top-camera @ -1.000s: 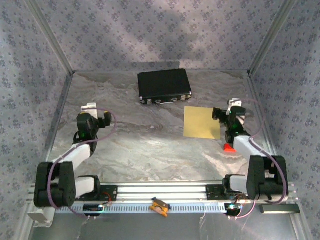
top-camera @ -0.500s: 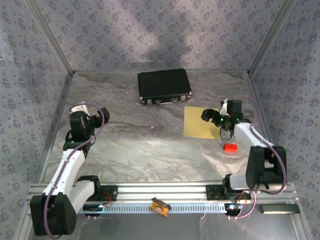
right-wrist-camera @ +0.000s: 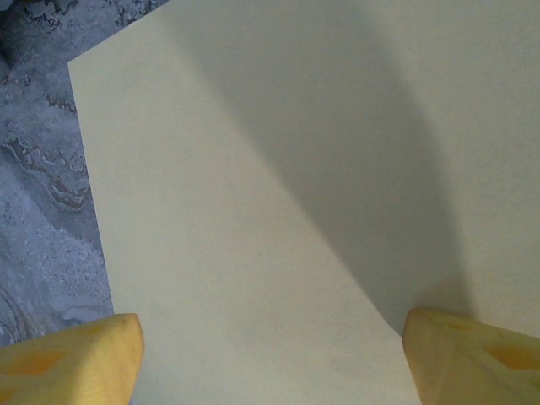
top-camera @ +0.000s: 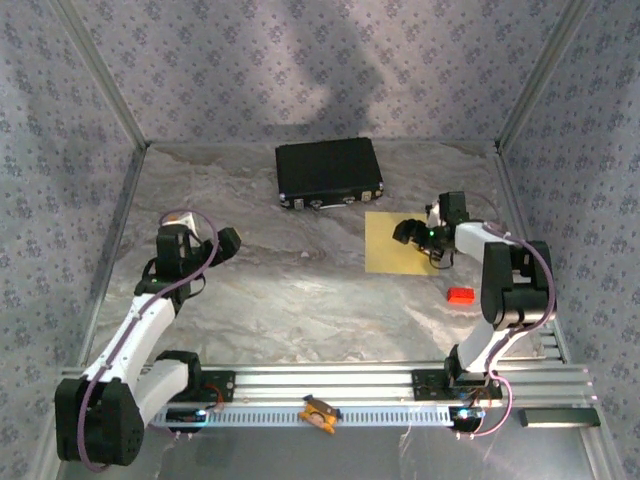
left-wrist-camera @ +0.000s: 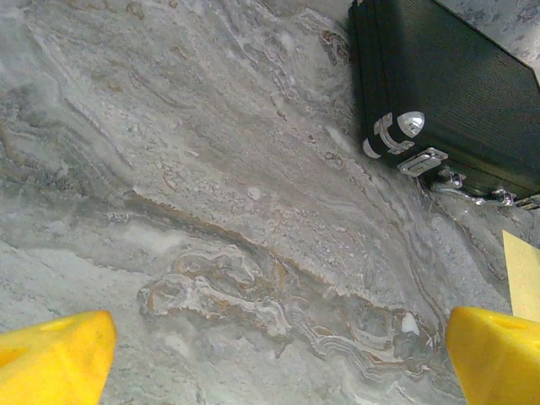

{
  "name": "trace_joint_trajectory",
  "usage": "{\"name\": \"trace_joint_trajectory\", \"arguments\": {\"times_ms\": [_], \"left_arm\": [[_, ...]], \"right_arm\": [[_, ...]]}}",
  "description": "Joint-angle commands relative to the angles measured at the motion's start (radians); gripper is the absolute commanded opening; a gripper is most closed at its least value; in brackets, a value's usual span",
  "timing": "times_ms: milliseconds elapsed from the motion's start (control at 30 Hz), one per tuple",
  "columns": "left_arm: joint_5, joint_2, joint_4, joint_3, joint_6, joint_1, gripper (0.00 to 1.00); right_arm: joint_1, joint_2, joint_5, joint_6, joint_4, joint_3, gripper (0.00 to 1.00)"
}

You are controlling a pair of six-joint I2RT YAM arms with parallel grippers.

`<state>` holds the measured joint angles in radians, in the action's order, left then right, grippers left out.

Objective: Fold a paper plane with a square sheet of paper (pick it up from the middle)
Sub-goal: Move the square sheet of paper to the center of the table.

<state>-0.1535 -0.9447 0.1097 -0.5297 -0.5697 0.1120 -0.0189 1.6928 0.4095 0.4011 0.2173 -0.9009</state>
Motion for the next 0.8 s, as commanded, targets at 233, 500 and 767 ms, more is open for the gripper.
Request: {"name": "trace_joint_trajectory", "arguments": {"times_ms": [233, 500, 767], "left_arm": [[0.003, 0.001, 0.02, -0.036, -0.043, 0.03, 1.0], [0.03, -0.016, 0.005, -0.039, -0.064, 0.089, 1.0], [0.074, -0.083, 0.004, -0.074, -0.08, 0.186, 1.0]], "right_arm": [[-0.119, 0.015, -0.047, 0.113, 0.069, 0.063, 0.81], [-0.263, -0.034, -0.031, 0.315, -0.048, 0.159, 0.81], [-0.356, -0.127, -0.041, 0.321, -0.036, 0.109, 0.83]]}}
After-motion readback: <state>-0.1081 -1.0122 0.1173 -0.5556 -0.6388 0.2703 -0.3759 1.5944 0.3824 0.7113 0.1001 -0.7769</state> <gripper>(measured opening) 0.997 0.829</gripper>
